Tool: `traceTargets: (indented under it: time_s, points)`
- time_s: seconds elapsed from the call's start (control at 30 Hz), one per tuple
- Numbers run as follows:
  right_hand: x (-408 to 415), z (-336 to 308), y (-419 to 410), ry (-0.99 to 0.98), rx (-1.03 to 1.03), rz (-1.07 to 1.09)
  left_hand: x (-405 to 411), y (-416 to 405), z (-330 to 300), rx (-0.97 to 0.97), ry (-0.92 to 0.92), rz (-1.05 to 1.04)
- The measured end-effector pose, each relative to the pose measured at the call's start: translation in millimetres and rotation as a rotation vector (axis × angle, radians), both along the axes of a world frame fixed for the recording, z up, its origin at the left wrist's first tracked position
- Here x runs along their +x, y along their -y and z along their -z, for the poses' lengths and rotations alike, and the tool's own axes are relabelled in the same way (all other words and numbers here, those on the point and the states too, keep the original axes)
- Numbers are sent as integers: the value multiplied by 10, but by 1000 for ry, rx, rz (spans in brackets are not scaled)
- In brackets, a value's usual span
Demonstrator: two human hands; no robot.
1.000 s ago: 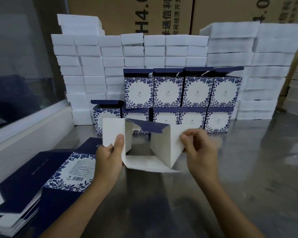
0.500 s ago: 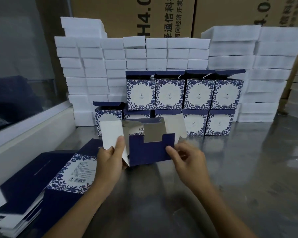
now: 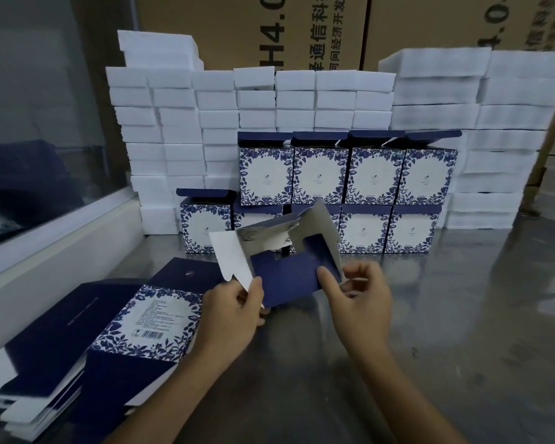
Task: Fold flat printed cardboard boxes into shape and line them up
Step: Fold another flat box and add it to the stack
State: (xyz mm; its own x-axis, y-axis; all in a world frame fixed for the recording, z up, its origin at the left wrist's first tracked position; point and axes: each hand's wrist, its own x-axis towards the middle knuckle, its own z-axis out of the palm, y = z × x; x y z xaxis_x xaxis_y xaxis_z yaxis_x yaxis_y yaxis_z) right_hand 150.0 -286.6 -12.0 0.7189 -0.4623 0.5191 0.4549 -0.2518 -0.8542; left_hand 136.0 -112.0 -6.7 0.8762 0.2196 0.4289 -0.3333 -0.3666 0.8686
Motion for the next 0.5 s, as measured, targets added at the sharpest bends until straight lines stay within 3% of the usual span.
traceTargets:
  time_s: [0.1,0.2,0.37,0.5]
  points:
    - [2,30,-43,-83,79,-27,-23,99,-31,-168,-180,94]
    - [-37,74,-104,-125,-76,-234,-65,168,-9,-220,-308,195]
    - [-122,128,-200,-174,-405,-331,-79,157,-16,-288,-291,198]
    - [-114,113,-181,-183,-421,-362,-90,164,-38,-303,-285,216]
